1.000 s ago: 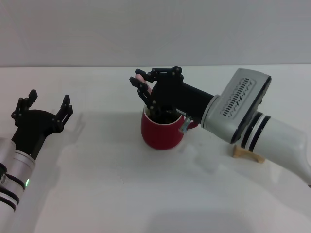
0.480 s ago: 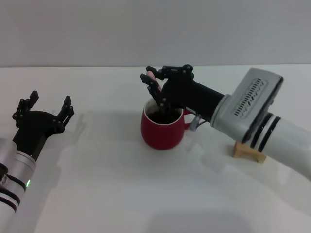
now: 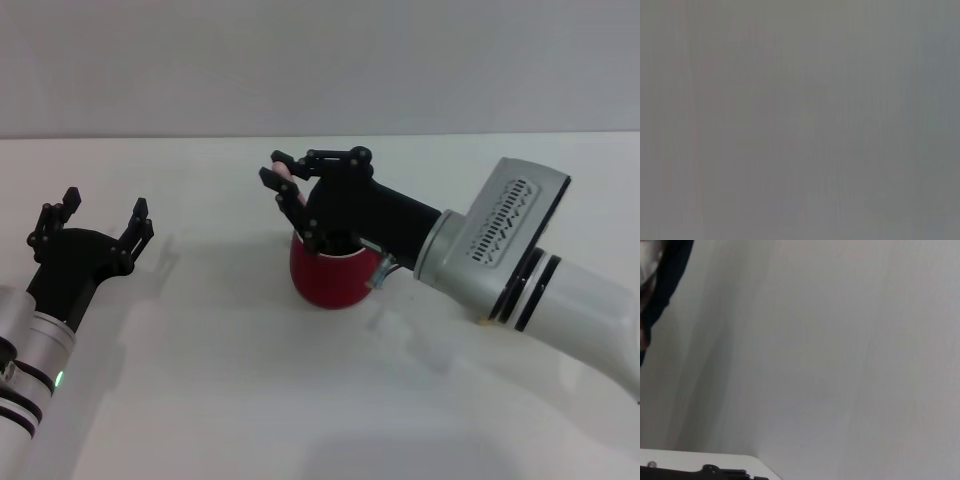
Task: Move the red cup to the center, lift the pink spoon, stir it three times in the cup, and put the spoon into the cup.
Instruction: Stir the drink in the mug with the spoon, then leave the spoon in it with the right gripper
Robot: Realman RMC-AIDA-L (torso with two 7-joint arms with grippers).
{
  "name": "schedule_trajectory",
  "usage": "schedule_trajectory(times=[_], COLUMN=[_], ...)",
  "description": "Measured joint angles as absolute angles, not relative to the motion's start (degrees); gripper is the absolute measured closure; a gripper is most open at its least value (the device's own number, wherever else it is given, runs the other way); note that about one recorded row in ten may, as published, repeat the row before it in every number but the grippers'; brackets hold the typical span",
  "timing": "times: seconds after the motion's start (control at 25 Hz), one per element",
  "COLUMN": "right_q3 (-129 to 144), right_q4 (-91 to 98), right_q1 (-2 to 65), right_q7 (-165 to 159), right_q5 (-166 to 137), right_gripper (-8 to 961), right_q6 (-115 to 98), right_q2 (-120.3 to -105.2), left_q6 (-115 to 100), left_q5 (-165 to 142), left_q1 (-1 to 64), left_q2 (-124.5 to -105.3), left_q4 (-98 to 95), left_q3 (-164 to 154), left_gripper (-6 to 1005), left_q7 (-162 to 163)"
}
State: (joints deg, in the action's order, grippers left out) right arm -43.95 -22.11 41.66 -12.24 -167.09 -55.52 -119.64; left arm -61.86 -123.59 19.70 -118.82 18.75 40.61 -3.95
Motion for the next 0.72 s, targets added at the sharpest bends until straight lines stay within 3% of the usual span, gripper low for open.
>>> schedule_trajectory(times=[0.72], right_q3=[-46.81], right_q4=[-19.02], right_q1=[43.14], right_q7=[-11.75], right_q5=[-166.83], right_gripper=[821], right_q6=[-54.34], right_q2=[-119.30], left_q6=[-61.88], left_q5=[-123.22], left_q1=[19.69], left_q2=[-118.70], left_q4=[18.56], left_q3=[41.06], left_gripper=[165], left_q7=[-3.95])
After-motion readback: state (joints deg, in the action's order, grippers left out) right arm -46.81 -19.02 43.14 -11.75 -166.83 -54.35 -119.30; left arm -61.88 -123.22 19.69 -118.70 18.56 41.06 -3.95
